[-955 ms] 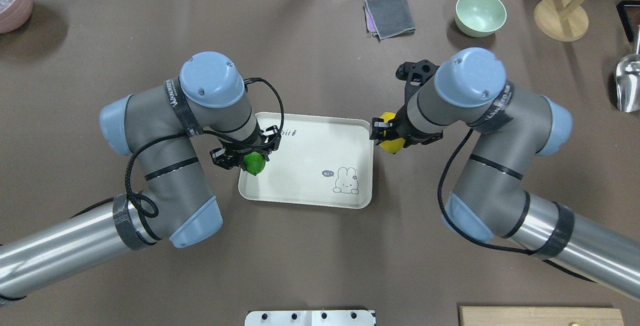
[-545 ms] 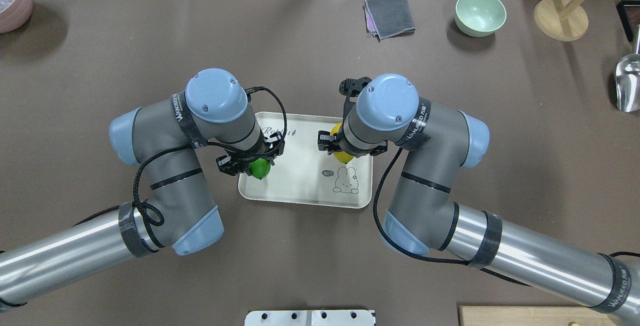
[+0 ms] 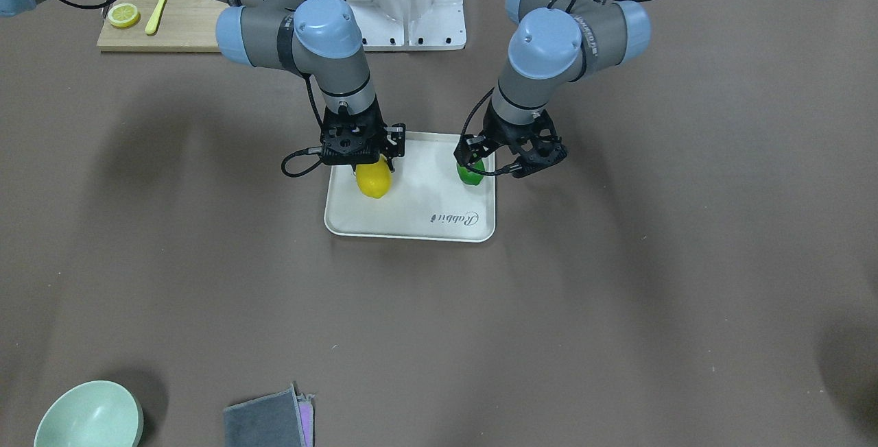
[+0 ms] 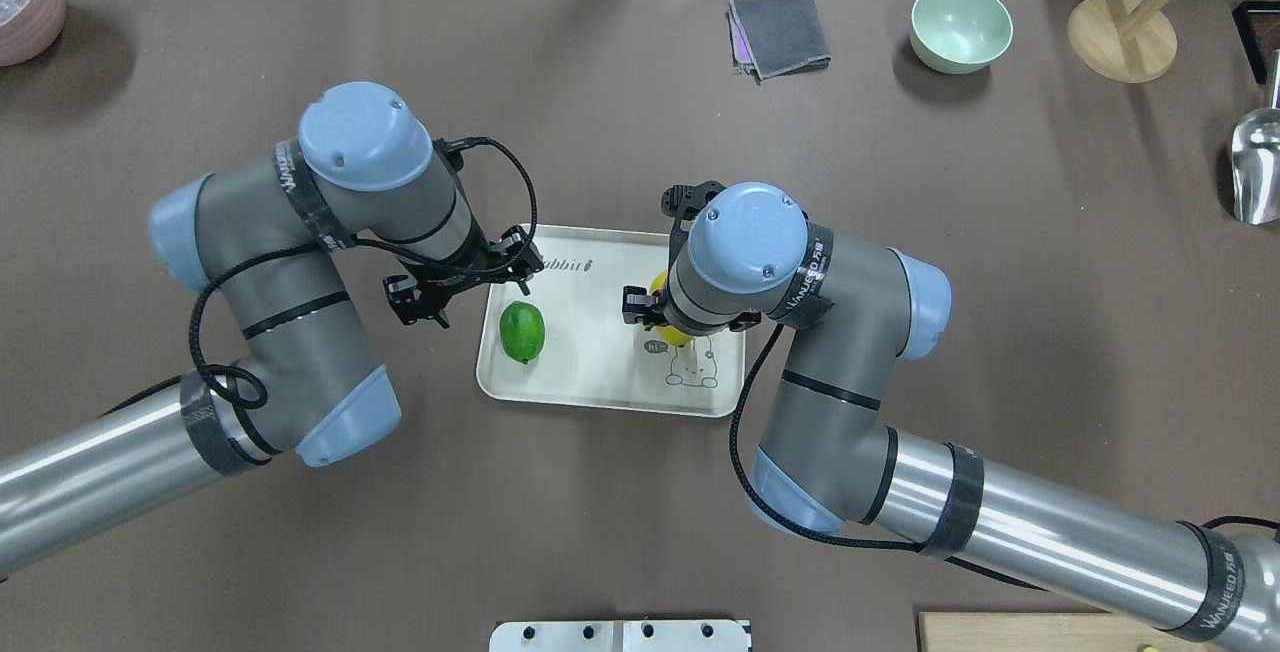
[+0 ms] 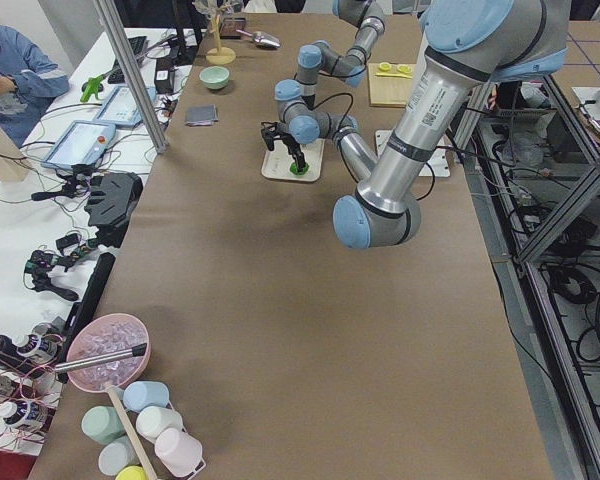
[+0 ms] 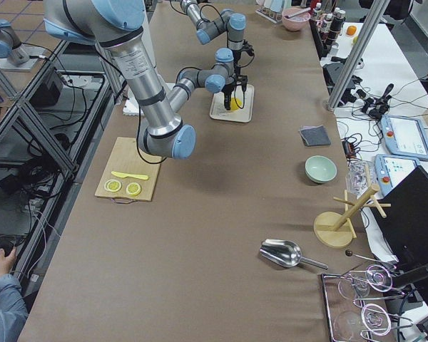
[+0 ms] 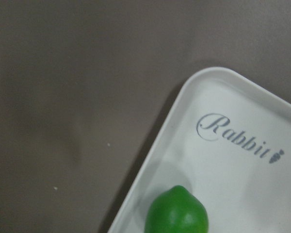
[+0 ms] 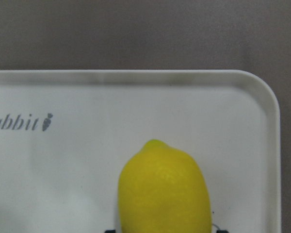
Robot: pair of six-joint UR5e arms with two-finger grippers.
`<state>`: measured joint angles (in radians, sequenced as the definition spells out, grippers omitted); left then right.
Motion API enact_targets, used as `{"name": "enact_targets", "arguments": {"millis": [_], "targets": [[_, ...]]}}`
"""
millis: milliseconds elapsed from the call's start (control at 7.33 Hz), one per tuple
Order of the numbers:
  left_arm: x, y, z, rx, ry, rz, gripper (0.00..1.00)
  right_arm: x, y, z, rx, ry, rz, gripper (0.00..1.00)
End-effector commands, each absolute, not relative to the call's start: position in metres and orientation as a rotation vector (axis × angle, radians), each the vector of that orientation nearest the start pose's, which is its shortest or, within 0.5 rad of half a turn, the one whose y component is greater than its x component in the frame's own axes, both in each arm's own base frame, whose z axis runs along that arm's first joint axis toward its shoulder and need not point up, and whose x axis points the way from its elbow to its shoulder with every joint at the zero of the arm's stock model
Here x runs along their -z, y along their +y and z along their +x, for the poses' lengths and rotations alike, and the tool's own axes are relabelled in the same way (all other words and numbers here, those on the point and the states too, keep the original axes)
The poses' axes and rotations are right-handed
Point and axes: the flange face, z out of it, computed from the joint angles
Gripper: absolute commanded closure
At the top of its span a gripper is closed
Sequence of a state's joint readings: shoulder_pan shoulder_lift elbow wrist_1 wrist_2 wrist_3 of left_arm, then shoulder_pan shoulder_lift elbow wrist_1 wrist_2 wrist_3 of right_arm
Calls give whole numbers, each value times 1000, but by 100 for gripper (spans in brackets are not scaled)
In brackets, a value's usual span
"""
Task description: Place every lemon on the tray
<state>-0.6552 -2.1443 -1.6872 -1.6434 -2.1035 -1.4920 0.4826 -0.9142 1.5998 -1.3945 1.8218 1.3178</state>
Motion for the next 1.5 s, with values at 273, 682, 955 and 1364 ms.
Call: {"name": "enact_targets", "arguments": {"millis": [273,682,955,1364], "targets": [[-413,-496,280,162,872,-176,2,-299,-538,-400,-241,-882,49,0],[-556,-464,123,-11,785,-93,2,-428,-550,-238,-115,-737,145,0],[-593,-437,56,-39,784,-63,2,-512,-534,-139,-16,-704,122,0],[-581,-427,-27,17,867,-115,2,-603,-479,11,-17,-768,100,0]]}}
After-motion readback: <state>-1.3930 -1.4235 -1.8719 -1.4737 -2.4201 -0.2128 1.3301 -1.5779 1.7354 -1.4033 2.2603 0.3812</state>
